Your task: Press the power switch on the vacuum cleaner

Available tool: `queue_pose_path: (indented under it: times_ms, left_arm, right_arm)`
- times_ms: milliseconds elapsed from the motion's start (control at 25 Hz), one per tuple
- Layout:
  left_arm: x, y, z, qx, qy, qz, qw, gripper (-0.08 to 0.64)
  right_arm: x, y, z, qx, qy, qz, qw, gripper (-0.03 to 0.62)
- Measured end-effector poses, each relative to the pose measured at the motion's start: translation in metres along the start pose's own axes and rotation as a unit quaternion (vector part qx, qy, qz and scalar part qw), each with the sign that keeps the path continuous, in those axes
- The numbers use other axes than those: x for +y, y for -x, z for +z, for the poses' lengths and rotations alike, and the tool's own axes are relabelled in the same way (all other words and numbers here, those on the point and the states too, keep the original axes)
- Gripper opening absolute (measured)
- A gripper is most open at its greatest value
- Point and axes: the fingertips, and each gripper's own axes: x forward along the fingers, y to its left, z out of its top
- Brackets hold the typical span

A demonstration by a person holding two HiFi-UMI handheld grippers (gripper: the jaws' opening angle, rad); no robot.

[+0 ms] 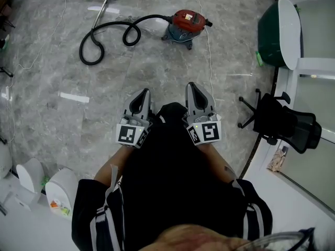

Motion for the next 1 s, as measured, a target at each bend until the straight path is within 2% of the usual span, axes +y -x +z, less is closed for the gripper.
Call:
queue_pose_path:
  times_ms: [360,640,1000]
  left_arm:
    - [-0.027,-0.047,0.008,0.014,-0.018,-0.006,0.9997,0.018]
    - [-0.044,-0.094,0.008,0.021,-0.027,-0.009,0.9994,0.018]
    - [-0.053,-0.141,-0.002,0.029,-0.025,0.019,0.9991,0.018]
  right_arm:
    - [-0.044,-0.006,-0.005,-0.003,-0.033,-0.007,0.999,0.020]
    - [-0.099,-0.018,0.000,-0.010,-0.035,-0.017,0.999,0.020]
    - [-0.177,-0.053,-0.014,0.015,-0.029,-0.009,0.999,0.020]
